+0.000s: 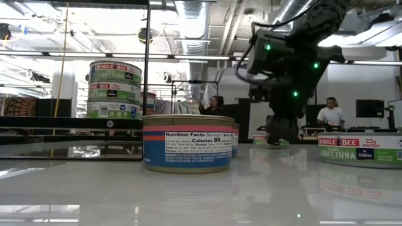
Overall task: Stack canned seafood by type on shelf
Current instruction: Stack the green tuna can on top of the other green tuna can on the shelf
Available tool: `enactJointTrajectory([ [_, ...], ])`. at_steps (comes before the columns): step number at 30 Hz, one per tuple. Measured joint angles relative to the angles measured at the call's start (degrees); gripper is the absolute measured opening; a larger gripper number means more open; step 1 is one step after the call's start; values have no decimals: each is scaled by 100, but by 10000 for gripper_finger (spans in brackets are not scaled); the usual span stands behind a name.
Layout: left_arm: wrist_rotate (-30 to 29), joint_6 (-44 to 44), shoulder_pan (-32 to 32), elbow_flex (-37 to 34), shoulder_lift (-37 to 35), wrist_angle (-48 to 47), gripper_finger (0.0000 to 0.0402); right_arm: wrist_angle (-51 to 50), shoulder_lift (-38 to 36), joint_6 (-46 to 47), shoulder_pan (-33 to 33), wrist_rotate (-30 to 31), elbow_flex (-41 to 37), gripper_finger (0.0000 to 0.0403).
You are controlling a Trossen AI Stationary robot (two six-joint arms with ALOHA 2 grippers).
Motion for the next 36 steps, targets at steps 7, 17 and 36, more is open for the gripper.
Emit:
enactJointTrajectory([
  [7,-260,-118,-49,0,-96,-154,224,258,293,-57,5,339,18,51],
  [17,-316,-170,-49,0,-91,-213,224,469,297,-132,330,-335,-4,28],
  [36,-353,-557,-49,0,-89,-586,224,-120,-592,213,865,-109,543,89],
])
